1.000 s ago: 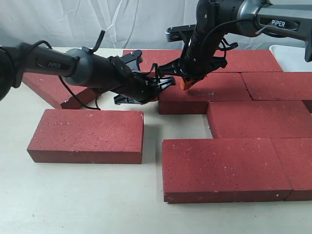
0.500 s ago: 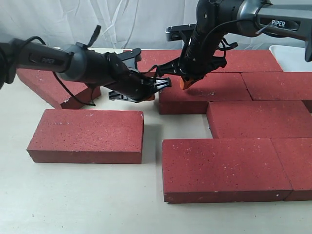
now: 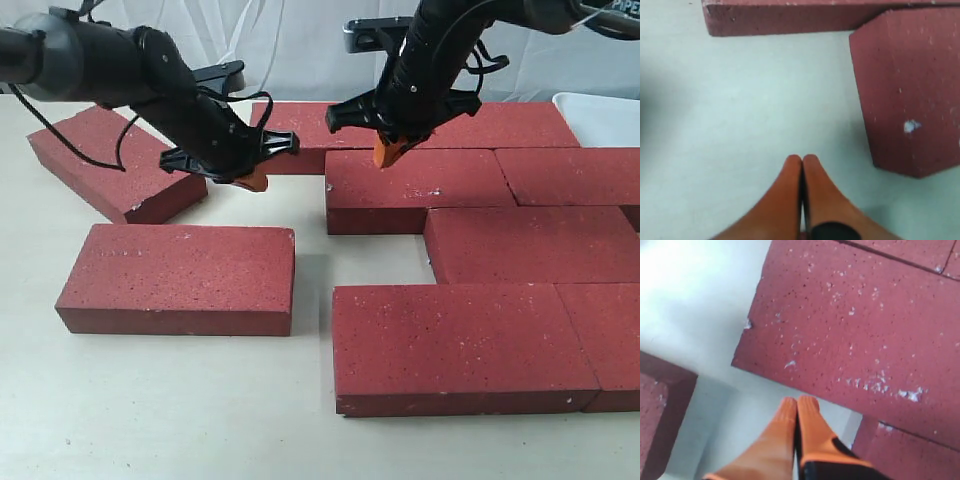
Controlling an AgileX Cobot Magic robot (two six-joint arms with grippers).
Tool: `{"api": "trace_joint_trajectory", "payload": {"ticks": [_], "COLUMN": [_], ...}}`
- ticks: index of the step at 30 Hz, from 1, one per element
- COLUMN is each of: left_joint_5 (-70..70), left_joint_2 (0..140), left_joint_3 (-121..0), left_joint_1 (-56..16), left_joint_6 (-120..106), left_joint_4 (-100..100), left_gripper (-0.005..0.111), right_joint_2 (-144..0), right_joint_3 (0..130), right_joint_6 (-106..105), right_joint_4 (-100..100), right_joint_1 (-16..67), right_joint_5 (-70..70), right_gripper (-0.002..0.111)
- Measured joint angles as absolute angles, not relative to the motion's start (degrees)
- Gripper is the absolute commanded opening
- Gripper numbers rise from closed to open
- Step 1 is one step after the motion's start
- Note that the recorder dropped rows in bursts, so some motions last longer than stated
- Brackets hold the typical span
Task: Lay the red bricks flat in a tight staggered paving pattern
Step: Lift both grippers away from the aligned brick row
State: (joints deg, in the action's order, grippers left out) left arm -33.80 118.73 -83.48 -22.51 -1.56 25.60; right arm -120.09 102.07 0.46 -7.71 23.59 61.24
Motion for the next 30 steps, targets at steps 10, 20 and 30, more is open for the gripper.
{"api": "trace_joint_trajectory", "payload": {"ticks": [10, 20, 30], "left_joint_5": [-45.93, -44.0, -34.05], "left_joint_2": [106.89, 87.47, 82.59], "left_joint_3": [-80.53, -62.26, -52.82], "left_joint_1": [-22.51, -22.51, -15.09], "left_joint_6": [-1.33, -1.33, 8.25], "left_joint_4": [16.15, 7.18, 0.0], "left_gripper": [0.0, 0.0, 0.0], "right_joint_2": [-112.75, -106.74, -106.74], "right_joint_3": [98.25, 82.28, 78.57], "right_joint_6": [-5.77, -7.03, -7.31], "right_joint_4": [-17.1, -18.1, -19.46], "right_joint_1": [25.44, 33.07, 35.46], "right_joint_5": [67.6, 57.25, 50.68], "right_gripper": [-0.001, -0.001, -0.001]}}
